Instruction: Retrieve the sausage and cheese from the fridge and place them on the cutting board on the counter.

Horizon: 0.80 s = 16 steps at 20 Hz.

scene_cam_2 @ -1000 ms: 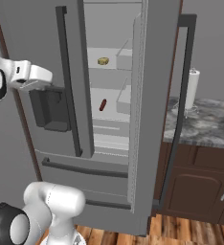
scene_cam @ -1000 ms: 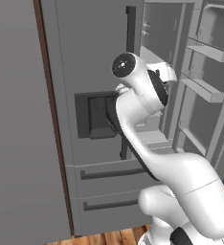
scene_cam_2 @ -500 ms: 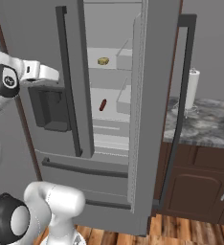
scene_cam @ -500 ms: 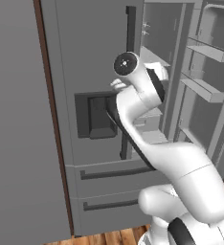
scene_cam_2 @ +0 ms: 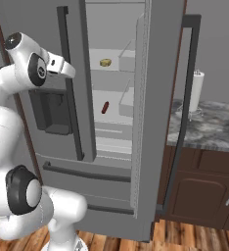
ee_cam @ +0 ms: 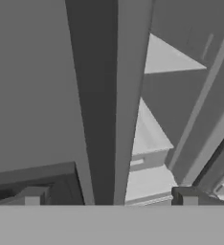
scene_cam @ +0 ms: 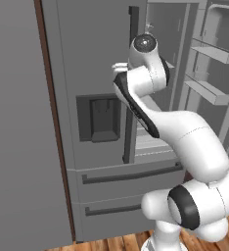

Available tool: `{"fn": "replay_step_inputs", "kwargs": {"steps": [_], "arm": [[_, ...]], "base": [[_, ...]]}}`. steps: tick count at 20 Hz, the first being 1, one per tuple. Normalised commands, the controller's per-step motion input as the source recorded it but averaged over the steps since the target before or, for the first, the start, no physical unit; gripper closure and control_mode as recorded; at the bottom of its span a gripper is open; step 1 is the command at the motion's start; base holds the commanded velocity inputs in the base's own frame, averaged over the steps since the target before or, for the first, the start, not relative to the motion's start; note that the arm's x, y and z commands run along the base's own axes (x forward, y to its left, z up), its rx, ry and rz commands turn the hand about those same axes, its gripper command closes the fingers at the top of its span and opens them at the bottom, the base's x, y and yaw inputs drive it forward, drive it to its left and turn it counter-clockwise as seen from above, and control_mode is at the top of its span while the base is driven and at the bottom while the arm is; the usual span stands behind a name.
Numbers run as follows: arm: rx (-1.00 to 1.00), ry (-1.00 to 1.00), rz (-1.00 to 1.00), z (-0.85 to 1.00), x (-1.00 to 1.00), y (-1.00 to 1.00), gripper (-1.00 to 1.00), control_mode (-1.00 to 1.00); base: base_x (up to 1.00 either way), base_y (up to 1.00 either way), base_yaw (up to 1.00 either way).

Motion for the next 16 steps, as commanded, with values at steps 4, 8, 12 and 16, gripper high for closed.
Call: {"fn": "replay_step_inputs", "kwargs": {"steps": [4, 8, 12, 16], "arm": [[0.00, 0.00, 0.19, 0.00, 0.68, 0.27, -1.00, -1.00], [0.00, 0.00, 0.09, 0.00, 0.54, 0.03, -1.00, -1.00], [0.00, -0.01, -0.10, 0.00, 0.20, -0.04, -1.00, -1.00], [0.02, -0.03, -0.08, 0.00, 0.37, 0.00, -1.00, -1.00]], "base": [[0.00, 0.00, 0.00], [0.00, 0.00, 0.00], [0.00, 0.00, 0.00], [0.00, 0.00, 0.00]]}}
